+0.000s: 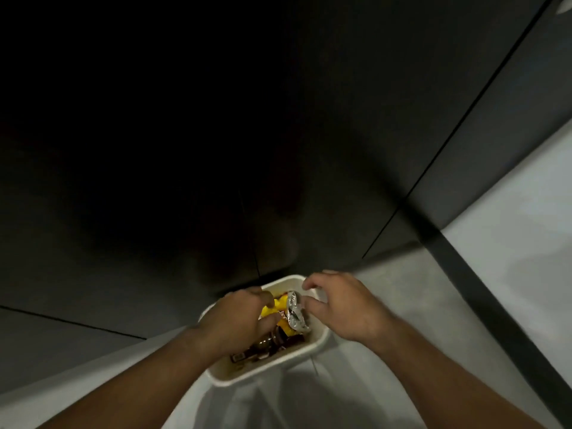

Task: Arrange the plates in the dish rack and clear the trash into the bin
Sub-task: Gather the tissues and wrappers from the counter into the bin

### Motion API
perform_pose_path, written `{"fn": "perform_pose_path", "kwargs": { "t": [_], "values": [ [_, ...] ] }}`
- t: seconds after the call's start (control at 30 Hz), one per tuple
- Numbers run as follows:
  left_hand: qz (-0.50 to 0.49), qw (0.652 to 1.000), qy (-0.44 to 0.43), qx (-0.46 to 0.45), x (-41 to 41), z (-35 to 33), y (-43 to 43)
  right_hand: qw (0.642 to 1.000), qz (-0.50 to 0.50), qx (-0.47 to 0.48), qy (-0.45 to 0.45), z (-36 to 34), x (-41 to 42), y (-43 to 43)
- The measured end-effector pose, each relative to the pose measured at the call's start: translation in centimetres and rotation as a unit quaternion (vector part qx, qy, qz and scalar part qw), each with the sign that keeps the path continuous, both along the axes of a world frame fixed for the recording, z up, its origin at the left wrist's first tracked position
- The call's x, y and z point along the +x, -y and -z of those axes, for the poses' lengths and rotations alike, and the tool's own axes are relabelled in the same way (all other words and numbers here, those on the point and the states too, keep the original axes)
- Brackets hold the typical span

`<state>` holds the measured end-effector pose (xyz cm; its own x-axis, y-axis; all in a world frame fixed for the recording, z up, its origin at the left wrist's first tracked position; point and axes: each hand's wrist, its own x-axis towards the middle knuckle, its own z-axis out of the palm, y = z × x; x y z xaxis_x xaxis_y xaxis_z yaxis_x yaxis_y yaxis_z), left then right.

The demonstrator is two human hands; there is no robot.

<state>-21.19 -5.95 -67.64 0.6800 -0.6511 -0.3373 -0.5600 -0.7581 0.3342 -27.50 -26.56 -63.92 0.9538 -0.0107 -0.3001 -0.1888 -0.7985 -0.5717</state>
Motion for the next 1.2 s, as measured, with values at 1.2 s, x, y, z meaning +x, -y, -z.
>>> {"fn": "perform_pose_path", "kwargs": {
  "t": [1.2],
  "values": [
    [0.031, 0.939, 0.255, -0.230, 3.5, -61.8, 14.1, 0.982, 0.054, -0.110, 0.144, -57.6, 1.0, 16.8]
  ]
}}
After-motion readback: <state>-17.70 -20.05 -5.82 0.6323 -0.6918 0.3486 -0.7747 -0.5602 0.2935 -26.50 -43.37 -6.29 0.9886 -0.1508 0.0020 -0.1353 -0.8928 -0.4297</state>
